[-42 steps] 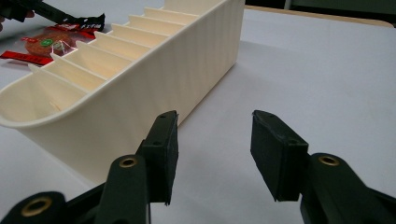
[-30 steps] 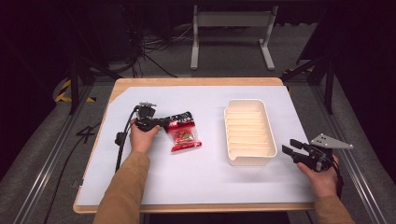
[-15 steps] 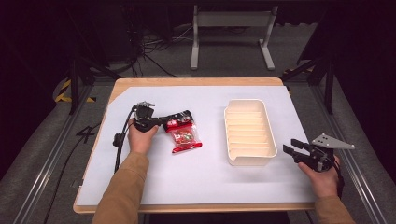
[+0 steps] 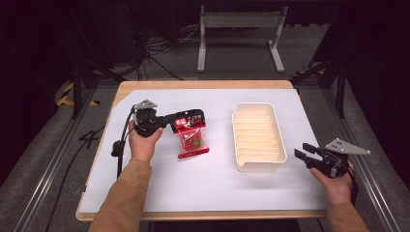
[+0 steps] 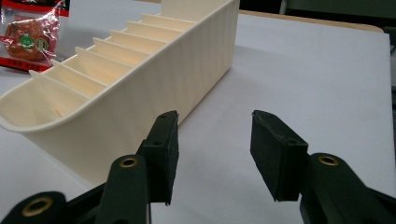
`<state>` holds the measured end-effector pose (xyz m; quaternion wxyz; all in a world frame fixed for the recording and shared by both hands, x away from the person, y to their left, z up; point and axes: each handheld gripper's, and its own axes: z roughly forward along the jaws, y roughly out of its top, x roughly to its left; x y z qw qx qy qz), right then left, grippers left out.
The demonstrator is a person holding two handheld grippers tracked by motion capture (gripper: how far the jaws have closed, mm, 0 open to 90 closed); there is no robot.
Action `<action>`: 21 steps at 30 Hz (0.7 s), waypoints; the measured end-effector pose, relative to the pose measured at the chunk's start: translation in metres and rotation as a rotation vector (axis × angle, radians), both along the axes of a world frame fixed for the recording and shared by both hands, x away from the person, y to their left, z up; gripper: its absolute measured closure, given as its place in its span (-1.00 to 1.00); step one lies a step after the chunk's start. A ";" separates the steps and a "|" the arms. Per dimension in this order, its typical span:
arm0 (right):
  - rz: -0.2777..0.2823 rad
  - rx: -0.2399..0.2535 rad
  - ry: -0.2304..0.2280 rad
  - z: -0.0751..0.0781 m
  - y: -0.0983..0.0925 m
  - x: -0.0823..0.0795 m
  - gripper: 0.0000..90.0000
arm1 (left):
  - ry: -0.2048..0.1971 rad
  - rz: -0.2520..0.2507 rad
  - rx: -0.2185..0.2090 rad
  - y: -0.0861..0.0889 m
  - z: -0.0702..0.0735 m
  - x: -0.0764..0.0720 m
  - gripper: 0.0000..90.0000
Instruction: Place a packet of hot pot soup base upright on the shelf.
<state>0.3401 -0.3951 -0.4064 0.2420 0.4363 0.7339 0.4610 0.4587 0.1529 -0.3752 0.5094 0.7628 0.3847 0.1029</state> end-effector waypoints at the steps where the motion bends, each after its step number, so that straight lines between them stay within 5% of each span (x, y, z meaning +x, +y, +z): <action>1: 0.000 0.001 -0.001 0.001 0.000 0.000 0.16 | -0.021 -0.010 0.008 -0.002 0.004 -0.005 1.00; 6: 0.005 0.006 0.001 0.003 0.000 -0.001 0.16 | -0.125 -0.047 0.086 -0.015 0.021 -0.032 1.00; 10: 0.012 0.010 -0.002 0.004 0.001 0.000 0.17 | -0.162 -0.068 0.094 -0.020 0.029 -0.046 1.00; 21: 0.046 0.000 -0.022 0.016 0.008 -0.004 0.19 | -0.184 -0.107 0.073 -0.018 0.041 -0.059 1.00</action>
